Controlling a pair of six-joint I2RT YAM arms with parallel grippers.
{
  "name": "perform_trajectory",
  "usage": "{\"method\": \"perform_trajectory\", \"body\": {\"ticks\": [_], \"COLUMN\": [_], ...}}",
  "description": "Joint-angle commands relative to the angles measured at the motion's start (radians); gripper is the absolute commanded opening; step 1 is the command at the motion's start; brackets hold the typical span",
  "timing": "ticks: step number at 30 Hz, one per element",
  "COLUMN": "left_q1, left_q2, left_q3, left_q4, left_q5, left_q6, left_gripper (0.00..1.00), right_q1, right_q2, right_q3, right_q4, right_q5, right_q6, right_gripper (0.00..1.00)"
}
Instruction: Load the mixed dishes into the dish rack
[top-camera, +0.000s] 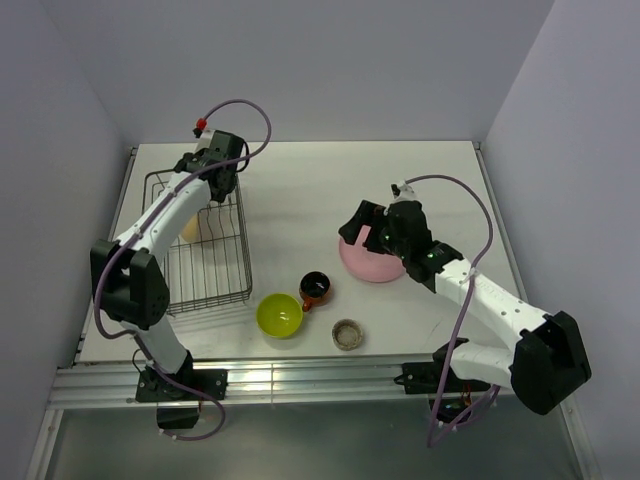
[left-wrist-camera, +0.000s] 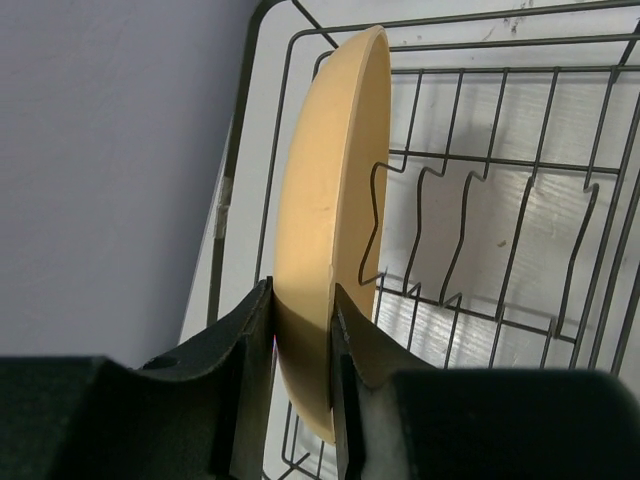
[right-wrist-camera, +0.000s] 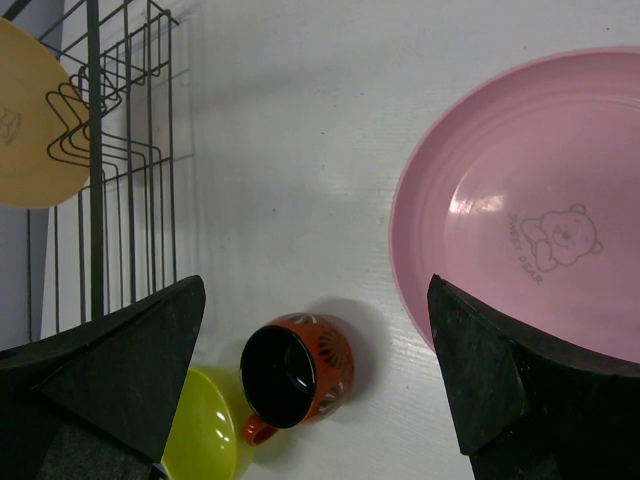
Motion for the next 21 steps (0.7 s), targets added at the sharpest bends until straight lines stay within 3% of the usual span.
{"method": "perform_trajectory", "body": {"ticks": [1,15,21], "left_q1": [-0.033,-0.056,-0.056], "left_q2": [-0.1,-0.241,-0.4], "left_q3": [0.06,0.135,0.08], "left_q4": [0.002,-0.117,-0.078], "left_q5": [0.011,-0.012,0.181], "left_q6": [-0.063,-0.071,-0.097], "left_gripper": [0.0,0.0,0.0], "right_q1": [-0.007,0.004,0.047], "right_q2": [0.017,0.053,0.069], "right_q3": [0.068,0.157,0.203], "right_q4": [0.024,-0.016,-0.038], "right_q5": [-0.035,-0.104,-0.127], "right_q6": [-0.005,0.007,0.006], "right_gripper": [1.0,0.99,0.99]}}
